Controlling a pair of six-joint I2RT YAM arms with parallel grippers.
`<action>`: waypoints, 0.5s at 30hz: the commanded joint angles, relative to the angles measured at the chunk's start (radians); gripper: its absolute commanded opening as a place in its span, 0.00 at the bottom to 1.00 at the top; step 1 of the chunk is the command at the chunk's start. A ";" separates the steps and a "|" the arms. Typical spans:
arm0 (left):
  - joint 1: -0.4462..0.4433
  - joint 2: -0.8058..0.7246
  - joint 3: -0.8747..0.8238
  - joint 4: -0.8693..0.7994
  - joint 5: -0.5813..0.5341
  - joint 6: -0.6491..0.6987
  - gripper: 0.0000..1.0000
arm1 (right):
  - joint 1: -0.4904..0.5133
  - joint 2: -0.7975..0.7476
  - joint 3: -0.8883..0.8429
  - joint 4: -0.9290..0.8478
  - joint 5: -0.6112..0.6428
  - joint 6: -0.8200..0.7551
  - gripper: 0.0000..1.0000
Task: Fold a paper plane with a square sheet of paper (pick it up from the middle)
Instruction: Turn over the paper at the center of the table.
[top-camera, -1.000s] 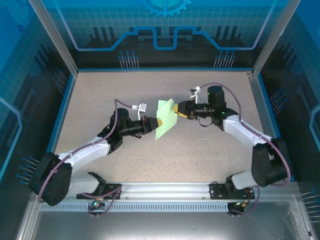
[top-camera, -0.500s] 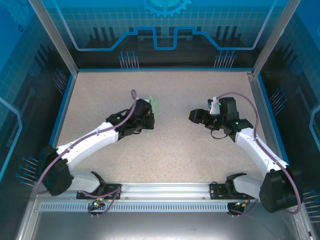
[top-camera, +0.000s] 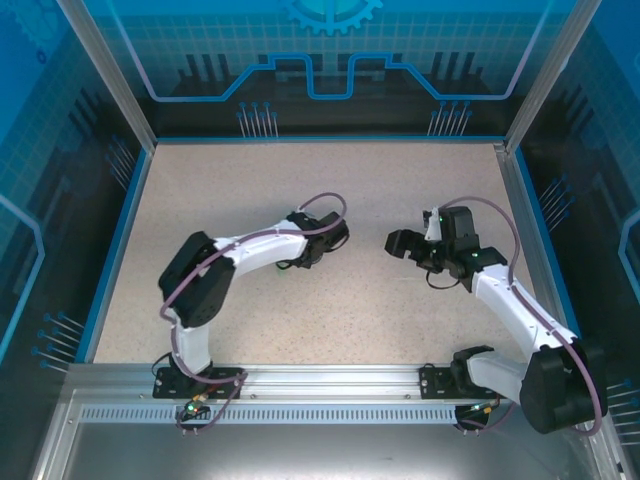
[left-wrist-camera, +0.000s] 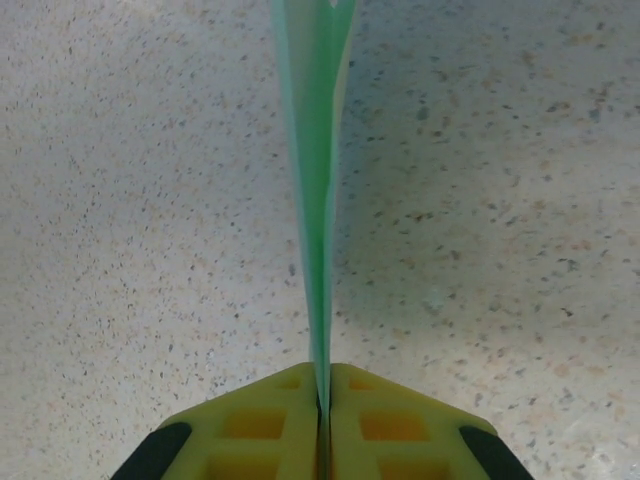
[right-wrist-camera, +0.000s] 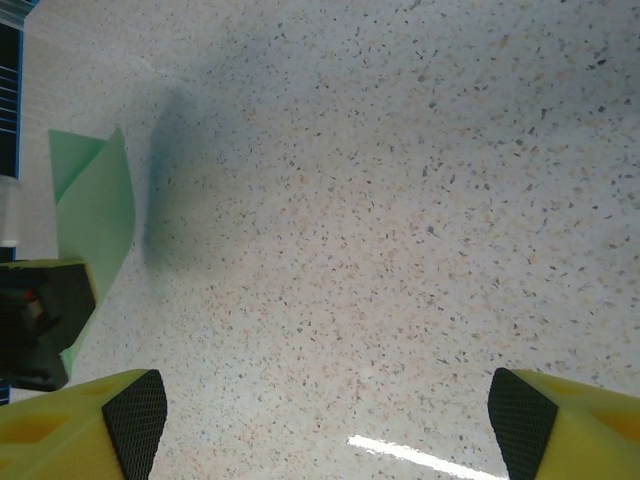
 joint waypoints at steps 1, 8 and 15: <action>-0.033 0.072 0.068 -0.076 -0.047 -0.031 0.12 | -0.027 -0.017 -0.019 -0.024 0.025 -0.018 0.87; -0.043 0.080 0.049 0.171 0.315 0.044 0.47 | -0.044 -0.003 -0.068 0.076 -0.071 -0.024 0.87; 0.003 -0.065 -0.051 0.371 0.564 0.040 0.72 | -0.035 0.011 -0.062 0.089 -0.091 -0.046 0.87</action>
